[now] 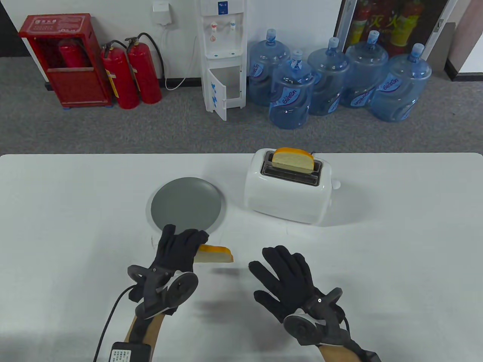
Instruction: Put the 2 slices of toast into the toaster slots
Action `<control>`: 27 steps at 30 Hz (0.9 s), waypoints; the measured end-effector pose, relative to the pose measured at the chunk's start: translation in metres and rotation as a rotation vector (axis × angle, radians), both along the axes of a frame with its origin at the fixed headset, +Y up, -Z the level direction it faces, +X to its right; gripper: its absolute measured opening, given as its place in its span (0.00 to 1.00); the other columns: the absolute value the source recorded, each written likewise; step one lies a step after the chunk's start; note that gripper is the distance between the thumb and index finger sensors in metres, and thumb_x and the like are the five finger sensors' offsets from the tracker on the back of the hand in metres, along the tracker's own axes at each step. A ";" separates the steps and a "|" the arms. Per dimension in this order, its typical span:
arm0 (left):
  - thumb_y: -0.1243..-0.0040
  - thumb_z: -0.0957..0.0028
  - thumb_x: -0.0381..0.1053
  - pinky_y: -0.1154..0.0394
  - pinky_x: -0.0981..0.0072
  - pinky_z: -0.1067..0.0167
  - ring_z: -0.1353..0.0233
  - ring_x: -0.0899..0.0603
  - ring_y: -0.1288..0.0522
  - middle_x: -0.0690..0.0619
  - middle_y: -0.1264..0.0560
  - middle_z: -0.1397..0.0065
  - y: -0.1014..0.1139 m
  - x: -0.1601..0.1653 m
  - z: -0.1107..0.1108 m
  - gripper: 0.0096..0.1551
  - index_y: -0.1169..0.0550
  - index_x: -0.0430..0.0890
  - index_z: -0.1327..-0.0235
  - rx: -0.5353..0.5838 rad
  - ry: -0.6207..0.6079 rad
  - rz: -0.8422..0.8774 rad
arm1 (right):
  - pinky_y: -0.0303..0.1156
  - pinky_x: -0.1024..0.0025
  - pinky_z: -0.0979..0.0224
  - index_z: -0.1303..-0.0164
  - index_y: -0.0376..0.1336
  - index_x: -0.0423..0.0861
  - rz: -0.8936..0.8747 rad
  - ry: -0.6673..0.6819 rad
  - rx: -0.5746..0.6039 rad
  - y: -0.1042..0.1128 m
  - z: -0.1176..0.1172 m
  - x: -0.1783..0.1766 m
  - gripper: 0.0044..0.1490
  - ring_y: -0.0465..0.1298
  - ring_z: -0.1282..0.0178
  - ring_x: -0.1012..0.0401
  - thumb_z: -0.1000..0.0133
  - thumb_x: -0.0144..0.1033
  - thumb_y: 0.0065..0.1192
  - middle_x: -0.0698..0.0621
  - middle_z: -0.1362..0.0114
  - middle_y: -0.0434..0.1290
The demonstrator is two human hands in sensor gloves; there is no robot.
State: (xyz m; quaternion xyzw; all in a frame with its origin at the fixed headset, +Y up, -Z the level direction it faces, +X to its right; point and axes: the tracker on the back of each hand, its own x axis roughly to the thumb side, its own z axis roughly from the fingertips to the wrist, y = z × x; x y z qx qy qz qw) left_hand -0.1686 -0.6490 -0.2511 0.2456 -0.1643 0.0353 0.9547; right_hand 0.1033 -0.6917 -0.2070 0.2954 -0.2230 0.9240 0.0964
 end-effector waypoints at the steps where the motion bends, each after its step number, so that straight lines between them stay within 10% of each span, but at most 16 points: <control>1: 0.44 0.44 0.43 0.33 0.51 0.21 0.38 0.48 0.12 0.58 0.21 0.30 -0.001 0.002 0.002 0.24 0.24 0.61 0.35 0.005 -0.013 0.001 | 0.55 0.36 0.13 0.07 0.39 0.63 0.000 0.004 0.002 0.000 0.000 0.000 0.45 0.56 0.07 0.44 0.31 0.63 0.49 0.43 0.04 0.47; 27: 0.43 0.44 0.43 0.34 0.51 0.21 0.39 0.48 0.12 0.57 0.20 0.30 -0.010 0.048 0.033 0.25 0.24 0.60 0.33 -0.092 -0.270 0.012 | 0.69 0.49 0.16 0.10 0.36 0.64 -0.032 0.114 0.056 -0.006 0.011 -0.021 0.44 0.74 0.19 0.55 0.30 0.55 0.53 0.46 0.11 0.60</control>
